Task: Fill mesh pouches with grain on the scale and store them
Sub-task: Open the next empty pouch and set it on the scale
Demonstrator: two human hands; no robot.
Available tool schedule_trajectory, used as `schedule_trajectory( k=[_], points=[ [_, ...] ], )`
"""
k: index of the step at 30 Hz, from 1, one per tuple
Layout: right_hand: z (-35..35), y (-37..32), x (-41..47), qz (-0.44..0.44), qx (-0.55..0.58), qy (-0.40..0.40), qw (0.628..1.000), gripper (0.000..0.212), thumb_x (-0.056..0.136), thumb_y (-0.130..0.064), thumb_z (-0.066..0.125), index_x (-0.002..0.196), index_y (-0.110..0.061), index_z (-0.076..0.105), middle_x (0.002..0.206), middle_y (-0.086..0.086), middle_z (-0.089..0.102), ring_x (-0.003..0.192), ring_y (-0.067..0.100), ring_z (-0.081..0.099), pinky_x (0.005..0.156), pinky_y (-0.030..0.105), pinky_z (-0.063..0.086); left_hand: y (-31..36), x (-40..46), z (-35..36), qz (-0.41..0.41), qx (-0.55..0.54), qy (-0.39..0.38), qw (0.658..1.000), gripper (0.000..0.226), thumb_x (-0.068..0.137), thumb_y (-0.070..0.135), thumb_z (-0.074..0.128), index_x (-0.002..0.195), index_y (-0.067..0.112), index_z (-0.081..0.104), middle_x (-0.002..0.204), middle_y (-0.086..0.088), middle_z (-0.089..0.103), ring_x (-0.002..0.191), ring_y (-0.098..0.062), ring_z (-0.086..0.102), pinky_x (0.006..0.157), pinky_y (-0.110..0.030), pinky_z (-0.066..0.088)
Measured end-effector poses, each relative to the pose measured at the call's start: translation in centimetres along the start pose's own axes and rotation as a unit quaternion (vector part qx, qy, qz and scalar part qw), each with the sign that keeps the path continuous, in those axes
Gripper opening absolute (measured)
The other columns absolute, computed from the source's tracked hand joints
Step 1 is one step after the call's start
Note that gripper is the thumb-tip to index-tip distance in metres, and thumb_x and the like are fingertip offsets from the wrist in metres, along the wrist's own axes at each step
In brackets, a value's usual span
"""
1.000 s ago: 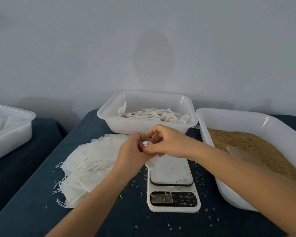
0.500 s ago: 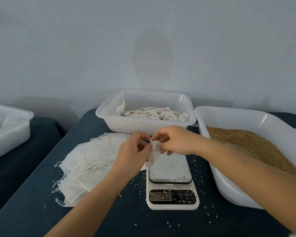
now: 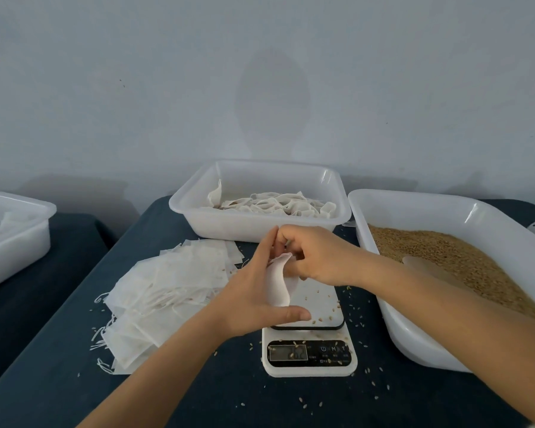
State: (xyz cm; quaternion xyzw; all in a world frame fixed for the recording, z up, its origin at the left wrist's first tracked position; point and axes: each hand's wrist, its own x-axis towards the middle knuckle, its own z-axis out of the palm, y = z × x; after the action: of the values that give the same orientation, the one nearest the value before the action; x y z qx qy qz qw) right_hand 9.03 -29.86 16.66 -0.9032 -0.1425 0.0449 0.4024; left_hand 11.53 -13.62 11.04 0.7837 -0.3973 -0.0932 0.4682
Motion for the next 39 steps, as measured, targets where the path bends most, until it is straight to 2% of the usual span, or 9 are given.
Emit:
schedule_trajectory(
  k=[4,9,11,17,22,26,32,35,39],
  points=[
    [-0.7,0.2,-0.4,-0.013,-0.079,-0.003,0.997,0.021,0.083,-0.022,0.071,0.089,-0.027,0.051,0.074,0.003,0.059,0.061,0.005,0.046,0.061,0.022,0.045,-0.2,-0.1,0.3,0.017,-0.008,0.021,1.000,0.103,0.060,0.054,0.078,0.142,0.041,0.018,0.128,0.028,0.046,0.122,0.008,0.042,0.097,-0.014,0.038],
    [-0.6,0.2,-1.2,-0.047,-0.073,0.029,0.996,0.030,0.085,-0.021,0.067,0.085,-0.031,0.038,0.073,-0.006,0.054,0.055,-0.002,0.046,0.054,0.014,0.042,-0.7,-0.2,0.8,0.008,0.012,0.084,0.996,0.055,0.065,0.062,0.066,0.112,0.042,0.047,0.099,0.024,0.059,0.089,0.001,0.056,0.071,-0.016,0.042],
    [-0.4,0.4,-1.4,-0.047,-0.044,0.043,0.997,0.031,0.084,-0.016,0.069,0.083,-0.027,0.040,0.073,-0.007,0.053,0.053,-0.002,0.046,0.052,0.011,0.040,-0.8,-0.2,1.0,0.009,-0.002,0.104,0.994,0.049,0.065,0.061,0.066,0.107,0.047,0.046,0.099,0.026,0.058,0.089,0.000,0.057,0.069,-0.013,0.042],
    [-0.7,0.9,-1.5,-0.027,-0.060,0.063,0.996,0.028,0.083,-0.002,0.067,0.070,-0.025,0.059,0.066,-0.014,0.059,0.057,-0.003,0.055,0.059,0.012,0.045,-0.5,-0.7,1.1,0.085,0.068,0.124,0.986,0.068,0.073,0.047,0.074,0.110,0.069,0.021,0.111,0.028,0.047,0.097,0.005,0.052,0.076,-0.008,0.043],
    [-1.2,0.6,-1.8,-0.034,-0.087,0.028,0.995,0.025,0.086,-0.007,0.065,0.076,-0.029,0.068,0.070,-0.016,0.060,0.062,-0.009,0.055,0.061,0.006,0.041,-0.1,-0.6,0.5,0.166,0.197,0.079,0.963,0.040,0.084,0.048,0.056,0.119,0.031,0.047,0.117,0.008,0.049,0.091,0.002,0.049,0.076,-0.018,0.046],
    [-1.6,0.9,-2.1,-0.025,-0.101,0.030,0.994,0.016,0.088,-0.010,0.065,0.096,-0.021,0.075,0.074,-0.024,0.059,0.071,-0.014,0.056,0.066,0.003,0.041,-0.5,-0.6,0.5,0.151,0.201,0.114,0.961,0.035,0.082,0.044,0.066,0.098,0.013,0.064,0.110,0.009,0.055,0.092,0.001,0.051,0.078,-0.022,0.049],
    [-2.2,1.5,-2.9,-0.012,-0.141,0.014,0.990,0.018,0.090,-0.012,0.063,0.098,-0.025,0.073,0.094,-0.013,0.064,0.085,-0.004,0.058,0.079,0.012,0.047,-0.9,0.0,1.5,0.175,0.202,0.193,0.944,0.008,0.080,0.013,0.070,0.083,0.006,0.070,0.089,0.000,0.066,0.082,-0.005,0.057,0.071,-0.008,0.044],
    [-3.0,1.6,-3.8,0.000,-0.105,0.018,0.994,0.022,0.091,-0.017,0.062,0.096,-0.038,0.066,0.092,-0.015,0.065,0.081,-0.006,0.060,0.073,0.008,0.048,-0.6,0.6,2.0,0.188,0.198,0.203,0.940,0.005,0.079,0.009,0.070,0.082,0.005,0.071,0.084,-0.002,0.067,0.079,-0.005,0.057,0.068,-0.015,0.049],
    [-6.7,3.3,-5.7,0.078,-0.038,0.146,0.986,0.021,0.094,-0.019,0.056,0.094,-0.039,0.062,0.091,-0.012,0.068,0.080,0.002,0.066,0.071,0.018,0.052,-0.4,1.2,2.2,0.194,0.210,0.192,0.939,0.008,0.083,0.016,0.066,0.085,0.010,0.071,0.086,0.004,0.068,0.081,-0.003,0.058,0.071,-0.014,0.049]
  ],
)
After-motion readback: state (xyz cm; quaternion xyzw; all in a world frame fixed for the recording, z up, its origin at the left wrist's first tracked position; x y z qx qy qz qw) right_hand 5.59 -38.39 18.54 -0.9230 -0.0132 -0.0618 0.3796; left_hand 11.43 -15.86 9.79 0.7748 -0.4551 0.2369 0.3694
